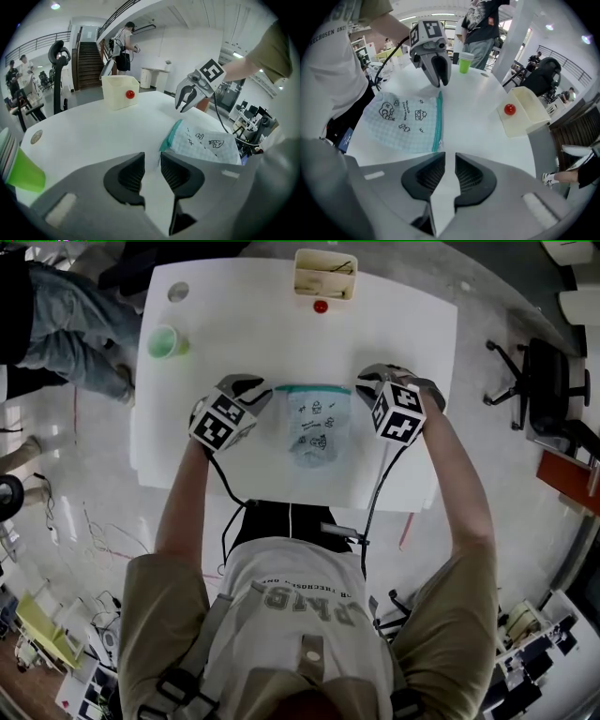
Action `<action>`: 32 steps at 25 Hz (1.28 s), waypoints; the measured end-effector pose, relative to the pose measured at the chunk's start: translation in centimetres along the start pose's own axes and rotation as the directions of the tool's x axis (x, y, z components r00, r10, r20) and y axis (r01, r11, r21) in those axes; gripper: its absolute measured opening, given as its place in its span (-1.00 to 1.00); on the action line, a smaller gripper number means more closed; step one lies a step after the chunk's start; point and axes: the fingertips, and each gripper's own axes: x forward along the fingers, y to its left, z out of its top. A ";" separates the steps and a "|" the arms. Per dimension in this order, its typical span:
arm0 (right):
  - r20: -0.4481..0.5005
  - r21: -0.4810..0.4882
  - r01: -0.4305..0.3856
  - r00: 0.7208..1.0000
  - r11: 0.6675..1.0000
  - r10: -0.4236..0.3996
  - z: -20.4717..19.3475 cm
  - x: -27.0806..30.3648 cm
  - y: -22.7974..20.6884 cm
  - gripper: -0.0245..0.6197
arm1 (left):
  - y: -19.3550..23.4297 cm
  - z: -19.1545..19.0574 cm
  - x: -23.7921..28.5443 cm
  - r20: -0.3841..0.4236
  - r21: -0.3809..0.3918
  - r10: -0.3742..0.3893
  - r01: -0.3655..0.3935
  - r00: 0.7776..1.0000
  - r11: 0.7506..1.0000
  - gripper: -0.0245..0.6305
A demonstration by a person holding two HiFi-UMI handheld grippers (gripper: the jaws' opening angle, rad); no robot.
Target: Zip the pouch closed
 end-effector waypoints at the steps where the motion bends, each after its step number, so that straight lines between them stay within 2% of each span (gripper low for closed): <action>1: 0.028 0.033 0.020 0.999 0.999 -0.021 0.4 -0.5 -0.2 -0.70 | -0.2 0.1 -0.3 0.007 -0.014 -0.006 0.006 1.000 1.000 -0.58; 3: 0.096 0.114 0.068 0.992 0.991 -0.079 1.5 -1.8 -0.8 -0.70 | -0.5 0.6 -0.9 0.029 -0.045 -0.009 0.010 1.000 0.999 -0.58; 5: 0.169 0.214 0.119 0.973 0.970 -0.157 2.7 -3.5 -1.8 -0.70 | -0.5 1.5 -1.8 0.065 -0.067 0.006 -0.002 0.998 0.998 -0.57; 8: 0.286 0.411 0.149 0.916 0.899 -0.282 4.3 -6.7 -2.8 -0.71 | -1.3 3.4 -3.6 0.149 -0.098 0.020 -0.005 0.989 0.995 -0.52; 12: 0.364 0.629 0.169 0.799 0.759 -0.479 5.3 -11.4 -3.4 -0.71 | -2.6 5.6 -6.5 0.259 -0.139 0.076 -0.041 0.963 0.989 -0.51; 14: 0.375 0.715 0.173 0.723 0.677 -0.581 5.4 -13.8 -3.7 -0.71 | -3.0 6.9 -8.1 0.316 -0.161 0.124 -0.075 0.941 0.984 -0.51; 18: 0.348 0.860 0.128 0.563 0.495 -0.750 5.7 -18.6 -2.7 -0.71 | -4.1 8.8 -10.9 0.398 -0.222 0.193 -0.110 0.897 0.969 -0.44; 21: 0.303 0.911 0.116 0.467 0.397 -0.831 6.2 -21.1 -1.1 -0.71 | -4.8 10.2 -13.2 0.462 -0.231 0.273 -0.183 0.844 0.956 -0.44; 26: 0.218 0.946 0.157 0.339 0.284 -0.915 6.4 -24.9 1.6 -0.71 | -6.3 12.2 -17.3 0.561 -0.255 0.386 -0.291 0.732 0.922 -0.44; 28: 0.199 0.943 0.203 0.294 0.265 -0.935 6.7 -26.1 2.4 -0.70 | -6.5 12.9 -18.5 0.589 -0.250 0.416 -0.334 0.692 0.909 -0.44; 31: 0.196 0.932 0.257 0.240 0.257 -0.951 7.7 -27.4 3.5 -0.70 | -6.7 13.6 -20.5 0.641 -0.257 0.464 -0.398 0.612 0.881 -0.49; 32: 0.196 0.931 0.261 0.227 0.254 -0.954 7.9 -27.7 3.7 -0.64 | -6.6 13.8 -21.0 0.654 -0.264 0.476 -0.411 0.589 0.872 -0.49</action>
